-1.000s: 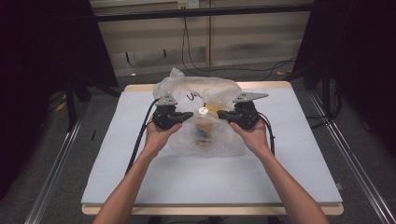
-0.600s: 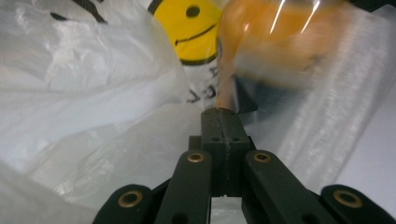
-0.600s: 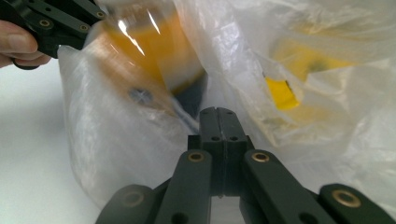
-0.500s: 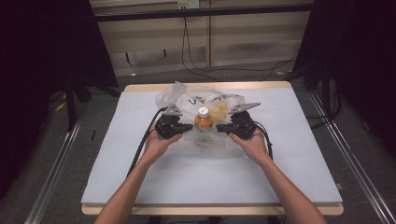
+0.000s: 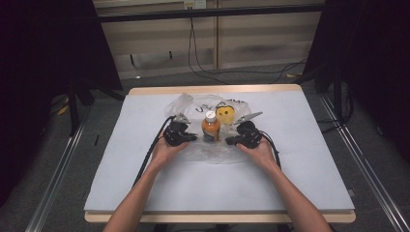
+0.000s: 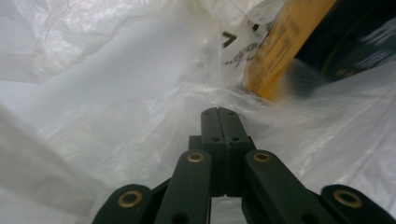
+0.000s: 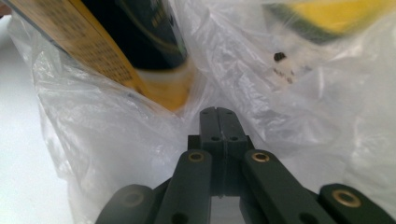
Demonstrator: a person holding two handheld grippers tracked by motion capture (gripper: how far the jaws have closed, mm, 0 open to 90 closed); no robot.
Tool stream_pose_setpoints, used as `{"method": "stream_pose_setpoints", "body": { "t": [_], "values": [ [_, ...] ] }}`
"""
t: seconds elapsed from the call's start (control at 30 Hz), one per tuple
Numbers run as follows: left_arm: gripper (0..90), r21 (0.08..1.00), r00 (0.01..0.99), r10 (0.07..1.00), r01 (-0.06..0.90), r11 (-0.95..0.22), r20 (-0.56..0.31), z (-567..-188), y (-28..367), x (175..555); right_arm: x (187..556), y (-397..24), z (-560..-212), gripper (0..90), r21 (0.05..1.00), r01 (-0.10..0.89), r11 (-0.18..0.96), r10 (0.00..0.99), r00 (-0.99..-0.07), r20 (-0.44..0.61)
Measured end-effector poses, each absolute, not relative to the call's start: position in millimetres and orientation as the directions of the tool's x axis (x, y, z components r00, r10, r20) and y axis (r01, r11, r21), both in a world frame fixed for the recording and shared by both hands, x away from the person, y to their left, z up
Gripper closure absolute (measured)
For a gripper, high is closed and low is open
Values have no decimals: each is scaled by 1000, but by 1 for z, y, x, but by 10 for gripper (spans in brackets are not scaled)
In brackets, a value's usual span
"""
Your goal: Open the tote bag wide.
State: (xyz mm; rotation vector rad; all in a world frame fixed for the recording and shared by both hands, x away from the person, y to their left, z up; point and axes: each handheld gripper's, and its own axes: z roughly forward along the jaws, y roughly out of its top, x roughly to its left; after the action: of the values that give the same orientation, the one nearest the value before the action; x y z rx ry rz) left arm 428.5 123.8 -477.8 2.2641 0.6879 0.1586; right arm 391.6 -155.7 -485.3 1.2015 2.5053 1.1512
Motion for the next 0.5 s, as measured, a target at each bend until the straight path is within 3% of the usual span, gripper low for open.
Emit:
{"method": "stream_pose_setpoints", "body": {
  "t": [0.5],
  "values": [
    [900,719,825,548,464,-518,-138,-486,154,423,371,-186,-488,900,701,599,387,691,-692,210]
  ]
}}
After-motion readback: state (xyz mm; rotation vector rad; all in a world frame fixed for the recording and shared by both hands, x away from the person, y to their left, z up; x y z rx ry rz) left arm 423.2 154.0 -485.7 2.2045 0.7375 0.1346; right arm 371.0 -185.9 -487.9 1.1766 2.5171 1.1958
